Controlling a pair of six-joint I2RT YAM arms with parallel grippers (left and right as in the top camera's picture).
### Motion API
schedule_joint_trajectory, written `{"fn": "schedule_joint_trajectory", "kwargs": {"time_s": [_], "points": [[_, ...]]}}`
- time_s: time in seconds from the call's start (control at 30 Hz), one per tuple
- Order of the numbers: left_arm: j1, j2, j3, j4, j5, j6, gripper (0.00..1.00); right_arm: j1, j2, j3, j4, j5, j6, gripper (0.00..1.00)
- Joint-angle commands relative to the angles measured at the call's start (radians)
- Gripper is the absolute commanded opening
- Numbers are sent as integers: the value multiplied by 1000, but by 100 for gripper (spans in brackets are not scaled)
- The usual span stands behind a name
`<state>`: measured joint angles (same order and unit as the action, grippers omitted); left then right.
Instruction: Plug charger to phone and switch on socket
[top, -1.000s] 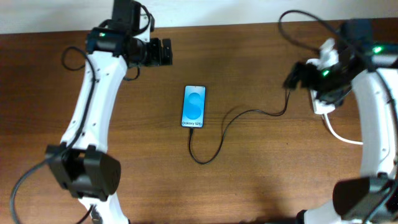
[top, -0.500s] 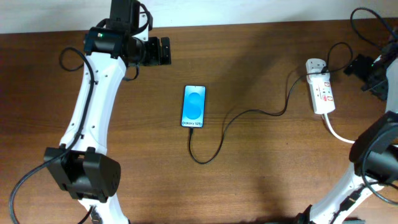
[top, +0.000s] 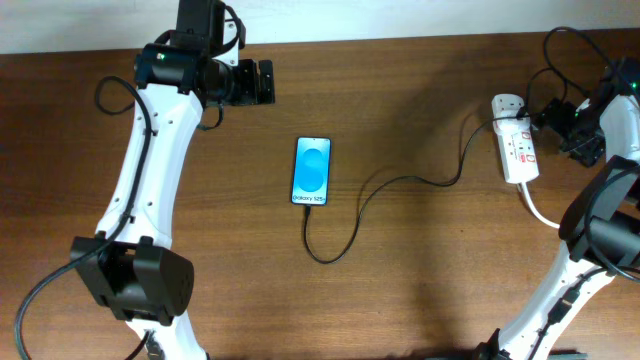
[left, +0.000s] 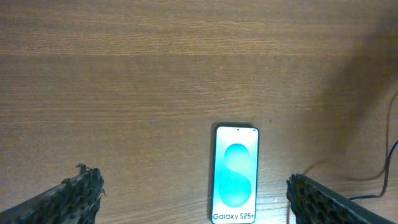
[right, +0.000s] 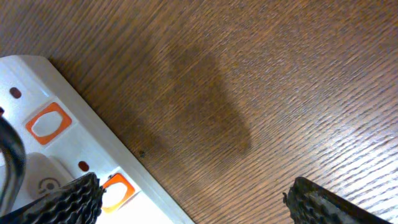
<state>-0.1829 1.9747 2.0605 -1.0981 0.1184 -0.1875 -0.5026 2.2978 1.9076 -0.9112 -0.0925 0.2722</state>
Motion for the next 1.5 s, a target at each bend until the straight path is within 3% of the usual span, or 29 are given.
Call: {"fn": "schedule_joint_trajectory", "kwargs": {"time_s": [0.0, 0.17, 0.4, 1.47], "points": [[-2, 6, -3, 1, -11, 2, 99, -2, 16, -7, 9, -13, -6, 98], [-2, 6, -3, 1, -11, 2, 99, -2, 16, -97, 87, -82, -6, 98], [-2, 7, -3, 1, -11, 2, 99, -2, 16, -109, 73, -150, -6, 98], [-2, 6, -3, 1, -11, 2, 99, 51, 16, -131, 12, -107, -33, 98]]}}
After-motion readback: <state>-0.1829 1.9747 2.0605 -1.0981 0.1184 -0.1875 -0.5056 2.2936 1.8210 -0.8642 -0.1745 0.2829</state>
